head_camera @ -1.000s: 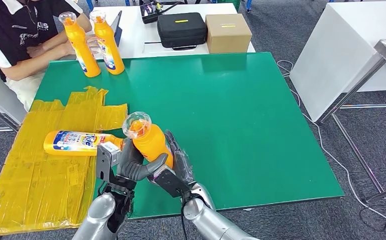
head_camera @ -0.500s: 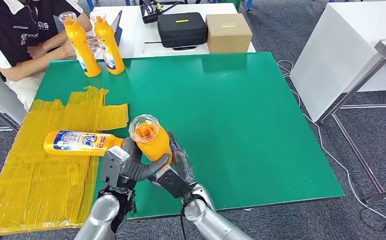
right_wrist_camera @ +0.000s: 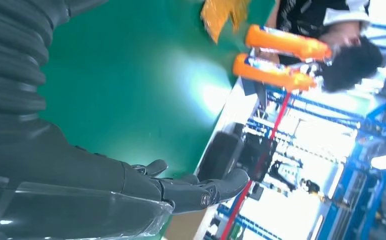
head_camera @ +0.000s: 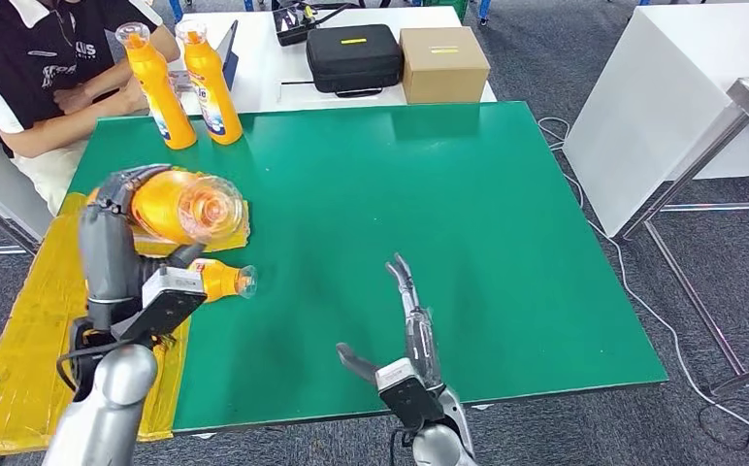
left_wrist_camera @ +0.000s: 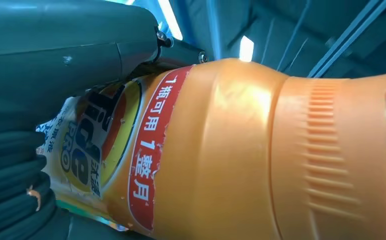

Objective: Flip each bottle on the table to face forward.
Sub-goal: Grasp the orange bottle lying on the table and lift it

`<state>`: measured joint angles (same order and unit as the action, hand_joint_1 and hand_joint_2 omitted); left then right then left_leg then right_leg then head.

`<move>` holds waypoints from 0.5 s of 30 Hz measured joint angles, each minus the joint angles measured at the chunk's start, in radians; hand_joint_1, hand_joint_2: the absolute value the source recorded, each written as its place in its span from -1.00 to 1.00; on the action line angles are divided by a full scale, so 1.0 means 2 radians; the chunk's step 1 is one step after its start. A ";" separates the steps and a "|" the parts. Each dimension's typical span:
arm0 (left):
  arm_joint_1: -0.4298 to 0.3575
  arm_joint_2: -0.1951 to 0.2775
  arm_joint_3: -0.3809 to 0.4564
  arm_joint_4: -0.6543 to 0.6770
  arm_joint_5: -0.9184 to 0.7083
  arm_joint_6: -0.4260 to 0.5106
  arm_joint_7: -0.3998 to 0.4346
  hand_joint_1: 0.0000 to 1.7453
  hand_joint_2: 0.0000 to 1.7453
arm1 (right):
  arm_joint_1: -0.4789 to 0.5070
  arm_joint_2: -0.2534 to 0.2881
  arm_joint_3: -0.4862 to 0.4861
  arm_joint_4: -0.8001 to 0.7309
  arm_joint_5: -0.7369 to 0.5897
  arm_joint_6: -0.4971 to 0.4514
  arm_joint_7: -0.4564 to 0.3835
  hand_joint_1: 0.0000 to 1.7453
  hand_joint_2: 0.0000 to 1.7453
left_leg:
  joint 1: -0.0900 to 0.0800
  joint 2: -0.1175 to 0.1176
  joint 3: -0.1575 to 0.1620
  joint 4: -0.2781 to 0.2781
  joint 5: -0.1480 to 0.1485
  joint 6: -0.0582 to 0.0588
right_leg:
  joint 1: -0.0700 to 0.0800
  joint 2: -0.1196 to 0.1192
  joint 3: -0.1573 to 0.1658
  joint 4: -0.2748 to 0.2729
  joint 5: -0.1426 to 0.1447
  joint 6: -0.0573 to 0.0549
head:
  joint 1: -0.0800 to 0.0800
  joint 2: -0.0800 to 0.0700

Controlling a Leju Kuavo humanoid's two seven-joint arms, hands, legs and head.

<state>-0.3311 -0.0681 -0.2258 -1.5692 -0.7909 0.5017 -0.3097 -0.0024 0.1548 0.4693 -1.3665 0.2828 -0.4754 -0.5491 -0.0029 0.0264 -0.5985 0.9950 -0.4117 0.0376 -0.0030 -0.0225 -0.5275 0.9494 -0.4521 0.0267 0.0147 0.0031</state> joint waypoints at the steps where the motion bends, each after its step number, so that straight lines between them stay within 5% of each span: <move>1: -0.008 0.004 0.003 -0.001 -0.007 -0.001 0.004 1.00 1.00 | 0.006 -0.001 -0.007 -0.009 -0.001 0.004 0.000 -1.00 1.00 | 0.000 0.000 0.000 0.000 0.000 0.000 | 0.000 0.000 0.000 0.000 0.000 0.000 | 0.000 0.000; 9: -0.053 0.027 0.004 0.010 -0.114 0.008 0.045 1.00 1.00 | 0.051 -0.013 -0.053 -0.096 -0.030 0.056 -0.004 -1.00 1.00 | 0.000 0.000 0.000 0.000 0.000 0.000 | 0.000 0.000 0.000 0.000 0.000 0.000 | 0.000 0.000; 15: -0.118 0.037 -0.025 0.096 -0.334 -0.008 0.117 1.00 1.00 | 0.082 -0.035 -0.082 -0.191 -0.066 0.247 -0.020 -1.00 1.00 | 0.000 0.000 0.000 0.000 0.000 0.000 | 0.000 0.000 0.000 0.000 0.000 0.000 | 0.000 0.000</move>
<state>-0.5663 0.0055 -0.2761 -1.3763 -1.4581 0.4855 -0.0757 0.1618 0.0840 0.3049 -1.7486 0.1517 0.0194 -0.5893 -0.0035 0.0255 -0.5982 0.9956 -0.4109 0.0374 -0.0037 -0.0231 -0.5278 0.9491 -0.4515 0.0271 0.0147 0.0031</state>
